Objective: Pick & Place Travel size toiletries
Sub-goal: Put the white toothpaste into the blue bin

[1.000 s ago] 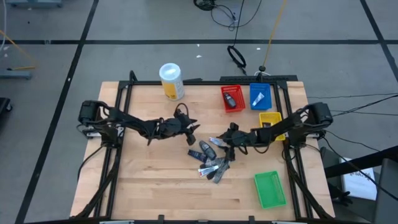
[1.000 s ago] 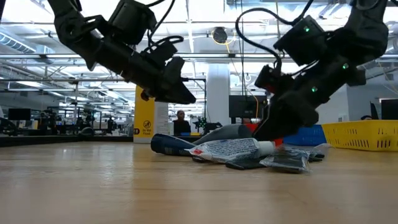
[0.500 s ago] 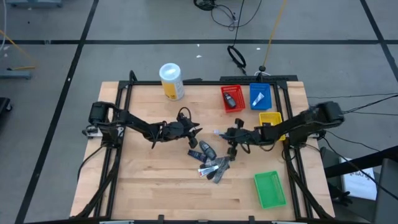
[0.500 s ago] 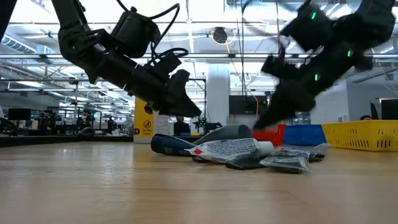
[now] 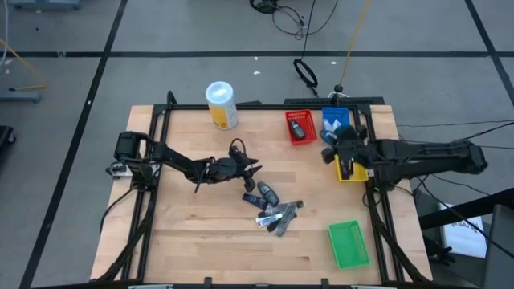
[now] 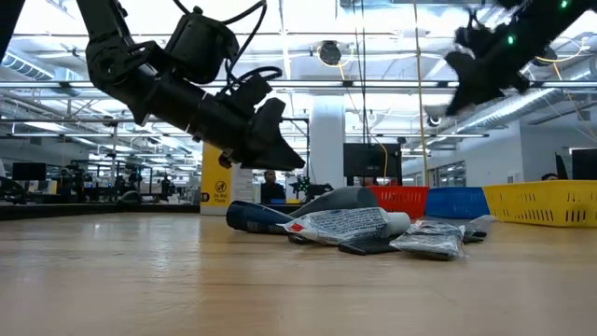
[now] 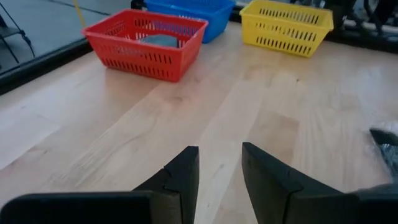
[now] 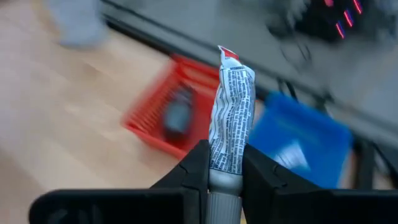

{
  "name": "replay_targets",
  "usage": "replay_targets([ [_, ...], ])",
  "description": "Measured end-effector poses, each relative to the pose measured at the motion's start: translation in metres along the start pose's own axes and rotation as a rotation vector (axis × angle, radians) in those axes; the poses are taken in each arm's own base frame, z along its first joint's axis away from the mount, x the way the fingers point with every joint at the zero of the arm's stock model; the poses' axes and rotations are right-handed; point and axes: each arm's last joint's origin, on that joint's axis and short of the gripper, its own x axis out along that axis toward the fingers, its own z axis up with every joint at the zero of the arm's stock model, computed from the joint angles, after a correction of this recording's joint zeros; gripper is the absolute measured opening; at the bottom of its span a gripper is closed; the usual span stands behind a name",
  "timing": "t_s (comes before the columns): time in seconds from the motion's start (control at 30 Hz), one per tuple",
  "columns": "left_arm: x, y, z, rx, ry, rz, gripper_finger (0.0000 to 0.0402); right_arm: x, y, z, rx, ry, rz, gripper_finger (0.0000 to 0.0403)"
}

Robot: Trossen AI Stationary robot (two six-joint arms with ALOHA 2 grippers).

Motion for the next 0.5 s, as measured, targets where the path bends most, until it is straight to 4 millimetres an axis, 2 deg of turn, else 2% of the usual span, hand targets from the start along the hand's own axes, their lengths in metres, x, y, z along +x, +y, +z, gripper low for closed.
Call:
replay_targets([
  [0.13, 0.000, 0.000, 0.003, 0.011, -0.026, -0.003, 0.0120, 0.022, -0.018, -0.002, 0.091, 0.161, -0.123, 0.0049],
  [0.3, 0.000, 0.000, 0.006, 0.002, -0.055, -0.005, 0.0120, 0.059, -0.036, 0.004, 0.107, 0.268, -0.250, 0.0055],
  [0.5, 0.000, -0.001, 0.006, -0.001, -0.054, -0.011, 0.0120, 0.098, -0.052, 0.005, 0.134, 0.365, -0.266, 0.0063],
])
